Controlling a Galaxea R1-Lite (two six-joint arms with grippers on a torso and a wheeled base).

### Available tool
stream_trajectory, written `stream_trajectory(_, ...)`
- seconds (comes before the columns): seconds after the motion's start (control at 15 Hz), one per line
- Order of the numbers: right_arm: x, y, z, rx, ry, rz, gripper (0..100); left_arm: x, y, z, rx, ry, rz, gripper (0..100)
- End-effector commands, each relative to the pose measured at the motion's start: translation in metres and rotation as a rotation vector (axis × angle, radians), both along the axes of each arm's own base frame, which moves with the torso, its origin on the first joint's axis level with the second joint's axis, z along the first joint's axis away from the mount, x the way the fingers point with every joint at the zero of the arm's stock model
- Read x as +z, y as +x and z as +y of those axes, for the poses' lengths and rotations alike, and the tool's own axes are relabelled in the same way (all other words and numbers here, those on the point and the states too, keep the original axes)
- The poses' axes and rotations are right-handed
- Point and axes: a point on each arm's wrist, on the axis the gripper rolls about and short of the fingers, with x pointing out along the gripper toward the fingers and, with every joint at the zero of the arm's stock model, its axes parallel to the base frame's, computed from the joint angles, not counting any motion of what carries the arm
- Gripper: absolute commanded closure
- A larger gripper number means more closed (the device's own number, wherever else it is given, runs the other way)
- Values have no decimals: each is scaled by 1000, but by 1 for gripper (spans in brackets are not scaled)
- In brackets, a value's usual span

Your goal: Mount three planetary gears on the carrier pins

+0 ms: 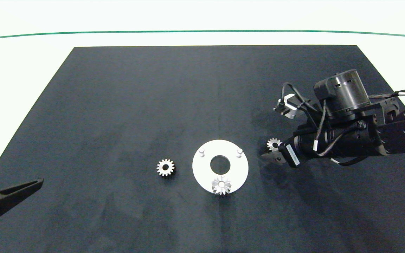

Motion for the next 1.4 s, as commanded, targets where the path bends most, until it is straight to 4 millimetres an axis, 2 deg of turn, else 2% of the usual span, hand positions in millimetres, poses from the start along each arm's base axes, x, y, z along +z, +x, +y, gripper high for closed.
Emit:
stream_trajectory(0.07, -3, 6, -2, -11, 1, -5, 3, 0, 0, 0, -2, 2, 4, 0)
stream_trajectory(1.4, -13, 18, -3, 12, 39, 15, 44, 0, 0, 0, -3, 3, 4, 0)
